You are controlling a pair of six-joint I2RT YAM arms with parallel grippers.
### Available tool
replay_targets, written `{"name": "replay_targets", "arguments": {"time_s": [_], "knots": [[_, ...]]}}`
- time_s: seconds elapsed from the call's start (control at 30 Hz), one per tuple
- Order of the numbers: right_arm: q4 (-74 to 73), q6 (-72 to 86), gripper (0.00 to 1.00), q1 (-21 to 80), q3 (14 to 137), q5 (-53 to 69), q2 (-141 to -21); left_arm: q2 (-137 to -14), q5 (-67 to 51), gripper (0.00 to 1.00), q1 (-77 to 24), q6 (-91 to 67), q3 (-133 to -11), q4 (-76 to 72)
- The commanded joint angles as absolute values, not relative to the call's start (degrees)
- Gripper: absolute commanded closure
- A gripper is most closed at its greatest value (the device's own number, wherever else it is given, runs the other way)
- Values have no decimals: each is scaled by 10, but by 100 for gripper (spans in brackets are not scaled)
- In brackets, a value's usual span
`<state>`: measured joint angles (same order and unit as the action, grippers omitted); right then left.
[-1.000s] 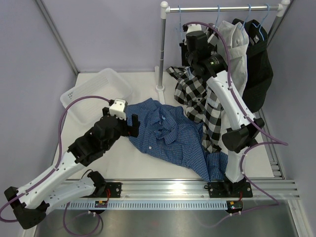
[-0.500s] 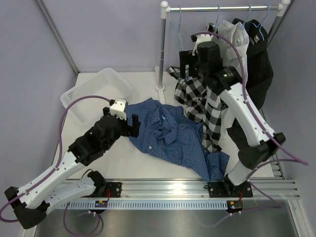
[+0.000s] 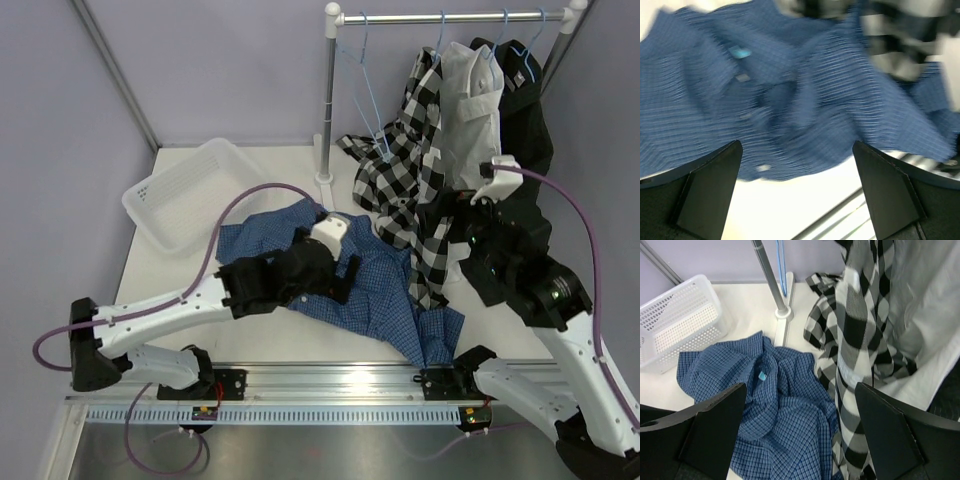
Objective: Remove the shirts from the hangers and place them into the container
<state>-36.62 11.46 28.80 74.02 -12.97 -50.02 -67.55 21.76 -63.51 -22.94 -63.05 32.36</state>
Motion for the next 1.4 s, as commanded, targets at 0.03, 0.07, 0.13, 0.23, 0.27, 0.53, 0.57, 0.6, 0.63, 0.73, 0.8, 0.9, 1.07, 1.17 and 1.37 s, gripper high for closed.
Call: {"name": "replay_targets", "arguments": {"time_s": [0.03, 0.07, 0.13, 0.23, 0.27, 0.53, 0.57, 0.6, 0.63, 0.73, 0.8, 0.9, 1.07, 1.17, 1.37], "knots": [[-341, 165, 1, 287, 670, -144, -434, -785, 283, 1, -730, -322, -741, 322], [-341, 169, 1, 287, 661, -147, -424, -810, 292, 1, -743, -335, -758, 322], [-345, 175, 1, 287, 640, -154, -399, -885, 306, 1, -776, -341, -793, 321], [-351, 178, 1, 287, 621, -163, -373, -968, 308, 1, -804, -348, -856, 321], [-352, 180, 1, 287, 618, -167, -367, -985, 310, 1, -810, -354, -877, 321], [-384, 195, 1, 287, 609, -242, -334, -1084, 321, 1, -847, -397, -934, 319], [-385, 196, 0, 287, 608, -243, -332, -1098, 325, 1, -850, -405, -938, 318], [-386, 199, 1, 287, 606, -244, -329, -1104, 331, 1, -851, -410, -943, 317], [-385, 200, 1, 287, 606, -243, -326, -1110, 334, 1, -851, -413, -945, 317], [-385, 201, 1, 287, 605, -242, -321, -1137, 342, 2, -851, -422, -945, 317], [-388, 200, 1, 287, 606, -243, -319, -1152, 349, 4, -851, -426, -941, 318], [-391, 202, 0, 287, 606, -240, -317, -1161, 367, 10, -850, -432, -927, 319], [-388, 207, 1, 287, 604, -231, -318, -1175, 374, 24, -844, -445, -903, 320], [-385, 209, 1, 287, 604, -223, -319, -1172, 375, 40, -836, -456, -881, 319], [-378, 210, 1, 287, 602, -215, -319, -1155, 378, 71, -826, -468, -843, 319]]}}
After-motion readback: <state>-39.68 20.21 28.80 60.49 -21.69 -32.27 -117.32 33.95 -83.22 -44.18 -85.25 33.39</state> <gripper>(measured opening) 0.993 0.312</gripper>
